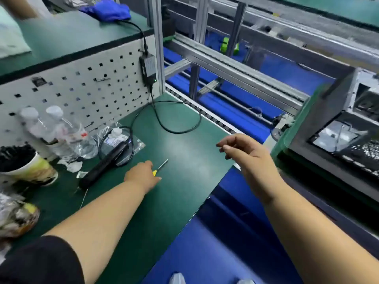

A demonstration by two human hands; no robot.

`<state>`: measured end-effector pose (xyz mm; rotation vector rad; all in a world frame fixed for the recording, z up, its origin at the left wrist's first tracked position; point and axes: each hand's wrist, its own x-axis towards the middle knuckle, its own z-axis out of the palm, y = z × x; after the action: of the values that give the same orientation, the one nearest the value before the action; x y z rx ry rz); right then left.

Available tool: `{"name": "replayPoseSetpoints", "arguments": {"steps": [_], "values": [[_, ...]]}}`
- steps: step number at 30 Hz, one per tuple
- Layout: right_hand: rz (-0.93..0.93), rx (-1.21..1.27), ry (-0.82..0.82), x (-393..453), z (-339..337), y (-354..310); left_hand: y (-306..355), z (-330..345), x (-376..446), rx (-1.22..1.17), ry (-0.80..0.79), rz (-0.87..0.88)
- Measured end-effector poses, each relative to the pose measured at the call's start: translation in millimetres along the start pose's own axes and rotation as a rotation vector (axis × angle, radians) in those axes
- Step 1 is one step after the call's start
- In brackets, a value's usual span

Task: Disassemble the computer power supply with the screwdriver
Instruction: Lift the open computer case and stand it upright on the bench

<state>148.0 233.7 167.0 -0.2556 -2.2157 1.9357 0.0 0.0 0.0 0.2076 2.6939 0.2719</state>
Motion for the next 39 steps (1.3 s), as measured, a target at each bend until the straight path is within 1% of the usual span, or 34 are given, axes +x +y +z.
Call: {"name": "replayPoseSetpoints", "arguments": {"steps": [3,5,9,13,19,22,25,31,35,39], "values": [[0.01,-0.018,0.003,-1.8,-2.5,3.0,-2.1,6.9,-2.2,0.133,0.02,0.012],[0.018,-0.03,0.004,-4.5,-3.5,6.6,-4.3,10.9,-2.4,0.135,0.031,0.003],[0.013,-0.029,0.018,-8.6,-12.0,7.7,-3.4,8.5,-1.3,0.043,0.052,0.013],[0.032,-0.05,0.067,-13.1,-24.7,3.1,20.9,-7.5,-14.8,-0.168,0.096,0.094],[0.064,-0.055,0.18,-19.8,-51.6,-5.3,101.3,-46.2,-58.0,-0.541,0.126,0.327],[0.088,-0.057,0.24,-25.5,-67.6,-6.6,144.1,-58.1,-77.1,-0.655,0.114,0.431],[0.099,-0.065,0.301,-31.2,-89.0,-4.8,184.6,-61.8,-89.4,-0.705,0.102,0.498],[0.185,0.056,0.406,-43.0,-140.0,5.0,268.4,-51.8,-114.2,-0.81,0.045,0.691],[0.21,0.127,0.423,-53.9,-183.6,5.0,327.3,-44.0,-132.4,-0.781,0.023,0.784],[0.185,0.159,0.486,-64.8,-236.1,-1.5,386.6,-35.1,-148.7,-0.783,0.027,0.855]]}}
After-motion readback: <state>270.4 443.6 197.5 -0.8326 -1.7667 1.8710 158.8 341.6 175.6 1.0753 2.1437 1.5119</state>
